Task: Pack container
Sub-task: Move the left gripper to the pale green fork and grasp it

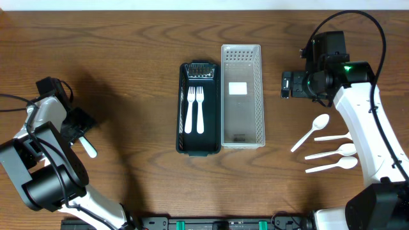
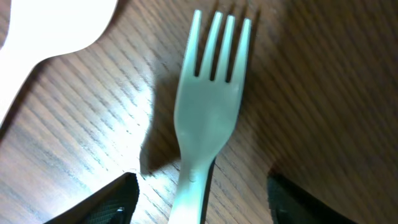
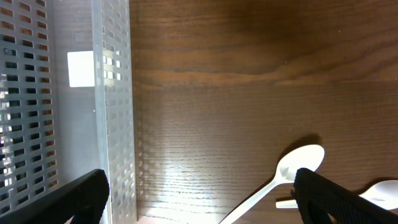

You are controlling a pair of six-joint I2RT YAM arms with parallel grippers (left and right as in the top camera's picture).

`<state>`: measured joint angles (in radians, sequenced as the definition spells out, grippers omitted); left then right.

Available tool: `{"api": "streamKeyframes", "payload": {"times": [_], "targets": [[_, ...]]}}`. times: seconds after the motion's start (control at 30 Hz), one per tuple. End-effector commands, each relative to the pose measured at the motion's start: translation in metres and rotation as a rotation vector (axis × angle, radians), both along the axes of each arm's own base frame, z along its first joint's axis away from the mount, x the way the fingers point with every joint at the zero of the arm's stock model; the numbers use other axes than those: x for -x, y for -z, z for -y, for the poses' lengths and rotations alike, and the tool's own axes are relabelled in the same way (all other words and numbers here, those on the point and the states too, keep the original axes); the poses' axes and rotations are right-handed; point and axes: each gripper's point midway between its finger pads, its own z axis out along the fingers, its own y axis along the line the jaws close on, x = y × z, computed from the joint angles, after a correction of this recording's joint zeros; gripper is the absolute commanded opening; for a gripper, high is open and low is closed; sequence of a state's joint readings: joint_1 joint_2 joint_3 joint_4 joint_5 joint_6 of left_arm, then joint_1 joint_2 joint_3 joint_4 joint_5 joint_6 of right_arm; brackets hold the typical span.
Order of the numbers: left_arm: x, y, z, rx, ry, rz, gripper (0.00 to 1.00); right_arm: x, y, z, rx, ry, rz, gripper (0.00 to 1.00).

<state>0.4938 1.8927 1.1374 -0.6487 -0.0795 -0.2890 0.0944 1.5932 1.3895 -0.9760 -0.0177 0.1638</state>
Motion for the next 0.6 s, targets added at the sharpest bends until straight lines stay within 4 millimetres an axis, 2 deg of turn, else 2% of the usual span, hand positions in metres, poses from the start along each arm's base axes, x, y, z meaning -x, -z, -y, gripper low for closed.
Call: {"api": "streamKeyframes", "payload": {"times": [0.0,0.13,0.2,0.37,0.57], "targets": [[0.042,0.042,0.004,0.008,-0.001,-0.194,0.65,-0.001,-0.005,0.003,0.010,0.003,0.012,0.98],[0.046,0.050,0.006,0.022,0.000,-0.219,0.60,-0.001,-0.005,0.003,0.010,0.003,0.012,0.97],[0.047,0.053,0.006,0.026,0.000,-0.226,0.53,-0.001,-0.005,0.003,0.010,0.003,0.012,0.97],[0.046,0.054,0.007,0.031,0.000,-0.220,0.41,-0.001,-0.005,0.003,0.010,0.003,0.012,0.97],[0.043,0.054,0.010,0.049,0.001,-0.204,0.31,-0.001,-0.005,0.003,0.010,0.003,0.012,0.96]]}}
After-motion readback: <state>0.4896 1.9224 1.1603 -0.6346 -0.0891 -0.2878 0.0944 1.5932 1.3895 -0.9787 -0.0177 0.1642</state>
